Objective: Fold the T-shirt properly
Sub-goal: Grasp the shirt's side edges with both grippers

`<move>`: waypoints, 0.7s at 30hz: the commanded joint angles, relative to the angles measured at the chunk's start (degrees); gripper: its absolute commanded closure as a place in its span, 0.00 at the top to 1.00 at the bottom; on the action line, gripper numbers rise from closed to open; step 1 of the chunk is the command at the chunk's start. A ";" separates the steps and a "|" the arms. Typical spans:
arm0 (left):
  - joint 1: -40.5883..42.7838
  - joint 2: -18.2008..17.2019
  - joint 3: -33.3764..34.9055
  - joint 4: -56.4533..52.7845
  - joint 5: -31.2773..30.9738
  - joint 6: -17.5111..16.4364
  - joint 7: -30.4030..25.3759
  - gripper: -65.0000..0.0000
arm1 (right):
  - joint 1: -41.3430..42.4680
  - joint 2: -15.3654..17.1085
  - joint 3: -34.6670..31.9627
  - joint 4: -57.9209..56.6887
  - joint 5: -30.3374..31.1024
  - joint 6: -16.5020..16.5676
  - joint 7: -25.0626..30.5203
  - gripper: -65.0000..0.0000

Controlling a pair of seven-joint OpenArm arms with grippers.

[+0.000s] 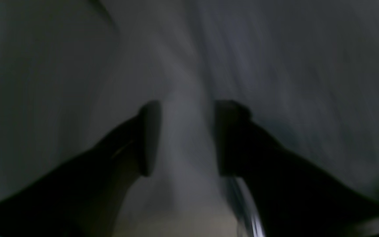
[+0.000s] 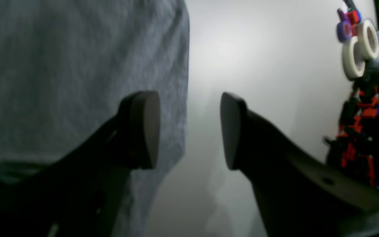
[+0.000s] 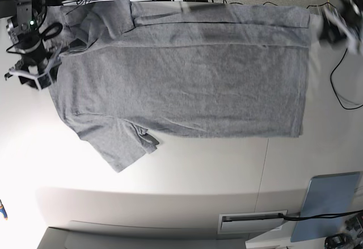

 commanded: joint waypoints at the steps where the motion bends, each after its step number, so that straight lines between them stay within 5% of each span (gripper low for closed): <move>1: -1.73 -1.11 -0.44 0.26 -0.50 -0.02 -0.50 0.46 | 0.96 0.96 0.52 0.74 0.92 -0.61 0.35 0.45; 6: -14.60 -1.22 1.36 -1.81 -1.40 -1.99 2.36 0.46 | 5.44 0.79 0.37 0.72 7.19 -0.48 -4.74 0.45; 15: -36.33 -1.57 20.72 -16.85 6.08 6.67 3.50 0.46 | 8.04 0.63 0.37 0.68 10.82 -0.48 -9.73 0.45; 21: -49.46 -1.55 28.15 -32.92 6.23 7.45 3.56 0.46 | 8.04 0.63 0.37 0.68 10.82 -0.48 -11.04 0.45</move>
